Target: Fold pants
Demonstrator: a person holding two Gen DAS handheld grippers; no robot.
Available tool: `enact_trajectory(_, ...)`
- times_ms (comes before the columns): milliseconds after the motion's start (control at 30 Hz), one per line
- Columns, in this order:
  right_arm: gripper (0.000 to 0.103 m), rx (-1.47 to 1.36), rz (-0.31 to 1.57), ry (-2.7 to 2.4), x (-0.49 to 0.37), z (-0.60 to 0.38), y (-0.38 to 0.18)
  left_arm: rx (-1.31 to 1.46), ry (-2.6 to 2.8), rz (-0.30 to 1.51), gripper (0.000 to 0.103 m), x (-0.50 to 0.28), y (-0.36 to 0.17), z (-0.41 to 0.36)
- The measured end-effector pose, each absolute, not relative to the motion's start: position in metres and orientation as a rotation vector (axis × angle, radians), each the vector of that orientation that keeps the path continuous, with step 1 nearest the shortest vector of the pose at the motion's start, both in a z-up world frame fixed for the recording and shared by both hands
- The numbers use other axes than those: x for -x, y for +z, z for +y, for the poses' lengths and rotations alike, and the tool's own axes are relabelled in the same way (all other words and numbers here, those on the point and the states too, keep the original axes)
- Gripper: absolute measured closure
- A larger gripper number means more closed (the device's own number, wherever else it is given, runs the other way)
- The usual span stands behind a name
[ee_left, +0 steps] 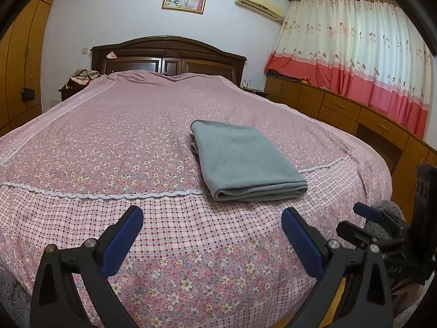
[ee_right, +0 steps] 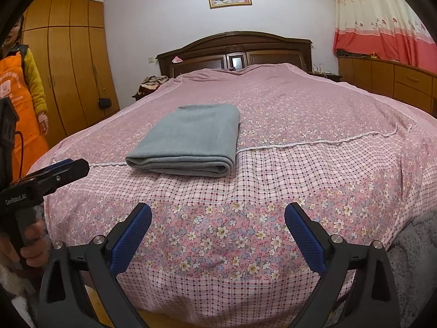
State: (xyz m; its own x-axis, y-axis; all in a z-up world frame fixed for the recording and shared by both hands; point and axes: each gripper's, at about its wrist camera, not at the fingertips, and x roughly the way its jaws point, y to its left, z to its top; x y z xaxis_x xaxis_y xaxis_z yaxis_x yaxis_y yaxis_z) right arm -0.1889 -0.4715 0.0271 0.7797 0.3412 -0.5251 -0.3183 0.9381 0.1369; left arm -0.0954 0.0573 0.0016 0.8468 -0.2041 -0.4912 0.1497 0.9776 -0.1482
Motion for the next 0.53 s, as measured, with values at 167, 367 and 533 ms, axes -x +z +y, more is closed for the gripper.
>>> enact_trajectory(167,0.003,-0.039,0.582,0.359,0.1865,-0.4709,0.0253,0.112,-0.190,0.530,0.000,0.0951,0.0009,0.0560)
enact_trajectory(367,0.003,-0.037,0.592,0.361,0.1853,-0.4678,0.0226,0.113,-0.192,0.528,0.000,0.0949,0.0003,0.0549)
enact_trajectory(533,0.003,-0.036,0.594,0.360,0.1868,-0.4665,0.0222,0.114,-0.196,0.527,0.000,0.0959,0.0000,0.0552)
